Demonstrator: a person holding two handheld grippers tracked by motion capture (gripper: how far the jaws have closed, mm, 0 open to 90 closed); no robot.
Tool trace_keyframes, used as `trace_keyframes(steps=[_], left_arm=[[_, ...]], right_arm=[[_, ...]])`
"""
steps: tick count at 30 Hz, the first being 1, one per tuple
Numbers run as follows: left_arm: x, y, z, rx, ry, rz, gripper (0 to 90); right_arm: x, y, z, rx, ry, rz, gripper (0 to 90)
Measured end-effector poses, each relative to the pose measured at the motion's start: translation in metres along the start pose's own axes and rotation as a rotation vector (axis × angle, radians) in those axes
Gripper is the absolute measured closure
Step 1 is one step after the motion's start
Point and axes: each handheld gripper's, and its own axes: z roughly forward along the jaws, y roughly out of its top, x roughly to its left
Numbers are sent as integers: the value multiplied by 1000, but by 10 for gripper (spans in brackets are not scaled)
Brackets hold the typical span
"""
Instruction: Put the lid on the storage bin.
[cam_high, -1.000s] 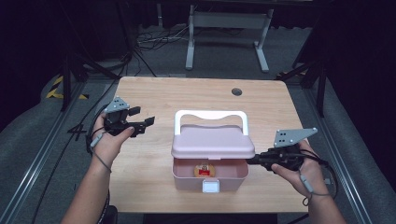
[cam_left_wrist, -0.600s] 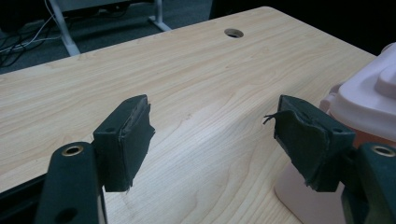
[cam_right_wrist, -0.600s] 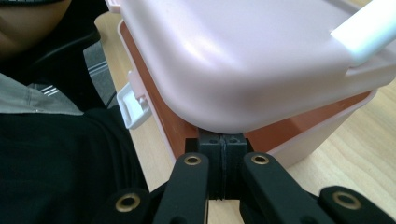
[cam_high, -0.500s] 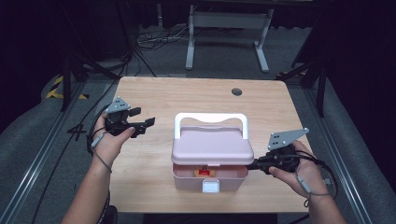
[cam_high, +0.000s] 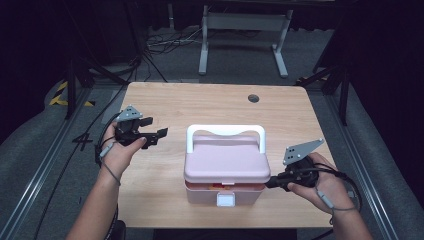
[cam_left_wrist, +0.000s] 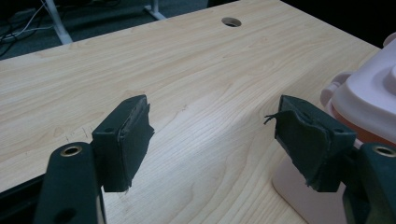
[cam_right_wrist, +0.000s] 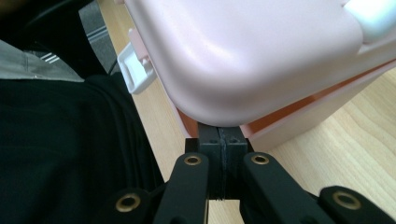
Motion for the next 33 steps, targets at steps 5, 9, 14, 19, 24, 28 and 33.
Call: trace_keyframes(steps=[5, 9, 14, 19, 24, 28, 33], left_arm=[[1, -1, 2, 12, -3, -6, 271], [1, -2, 3, 20, -7, -10, 270], [2, -2, 4, 23, -3, -10, 270], [1, -2, 5, 32, -5, -13, 270], [1, -2, 6, 34, -6, -13, 270], [2, -2, 5, 34, -4, -13, 270], [1, -4, 4, 32, 1, -16, 270]], right_arm=[[0, -1, 1, 35, 7, -1, 900], [1, -1, 3, 54, 17, 4, 900], [0, -1, 4, 72, 27, 7, 900], [1, -2, 4, 89, 33, 1, 900], [2, -3, 3, 117, 31, 4, 900], [3, -3, -1, 104, 52, 7, 900], [4, -3, -5, 91, 57, -7, 900]])
